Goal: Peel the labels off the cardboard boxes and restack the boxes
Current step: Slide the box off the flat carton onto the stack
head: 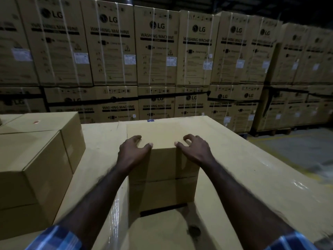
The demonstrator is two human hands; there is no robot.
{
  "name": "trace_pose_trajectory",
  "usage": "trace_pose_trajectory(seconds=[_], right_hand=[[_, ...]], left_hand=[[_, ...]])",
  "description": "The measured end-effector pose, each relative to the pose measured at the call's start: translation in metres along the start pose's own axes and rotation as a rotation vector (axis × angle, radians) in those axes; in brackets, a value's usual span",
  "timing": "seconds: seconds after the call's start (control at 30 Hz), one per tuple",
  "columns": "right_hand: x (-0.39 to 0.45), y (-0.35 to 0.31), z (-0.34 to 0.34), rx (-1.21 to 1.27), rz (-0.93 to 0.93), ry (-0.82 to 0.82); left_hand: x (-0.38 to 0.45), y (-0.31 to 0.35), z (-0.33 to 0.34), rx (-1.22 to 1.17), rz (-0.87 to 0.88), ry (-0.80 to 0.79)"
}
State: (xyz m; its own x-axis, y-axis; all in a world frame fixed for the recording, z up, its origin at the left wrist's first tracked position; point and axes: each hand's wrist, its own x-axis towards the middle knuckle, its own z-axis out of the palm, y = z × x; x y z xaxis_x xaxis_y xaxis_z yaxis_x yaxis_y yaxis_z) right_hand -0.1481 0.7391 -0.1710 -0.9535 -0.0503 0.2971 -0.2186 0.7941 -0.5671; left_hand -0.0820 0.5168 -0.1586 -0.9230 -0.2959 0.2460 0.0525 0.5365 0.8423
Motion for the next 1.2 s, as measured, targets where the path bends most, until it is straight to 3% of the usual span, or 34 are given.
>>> trace_pose_trajectory(seconds=[0.2,0.37,0.7,1.2], right_hand=[[0.031,0.034,-0.063,0.018,-0.054,0.131],[0.065,0.094,-0.133,0.048,-0.09,0.234],[0.141,0.259,-0.248,0.026,-0.041,0.225],[0.217,0.415,-0.251,0.119,0.07,0.093]], left_hand=[[0.011,0.06,0.044,-0.02,0.09,0.055],[0.019,0.119,0.12,-0.063,0.174,0.095],[0.05,0.226,0.305,-0.063,0.183,0.063],[0.095,0.254,0.458,-0.004,0.09,-0.005]])
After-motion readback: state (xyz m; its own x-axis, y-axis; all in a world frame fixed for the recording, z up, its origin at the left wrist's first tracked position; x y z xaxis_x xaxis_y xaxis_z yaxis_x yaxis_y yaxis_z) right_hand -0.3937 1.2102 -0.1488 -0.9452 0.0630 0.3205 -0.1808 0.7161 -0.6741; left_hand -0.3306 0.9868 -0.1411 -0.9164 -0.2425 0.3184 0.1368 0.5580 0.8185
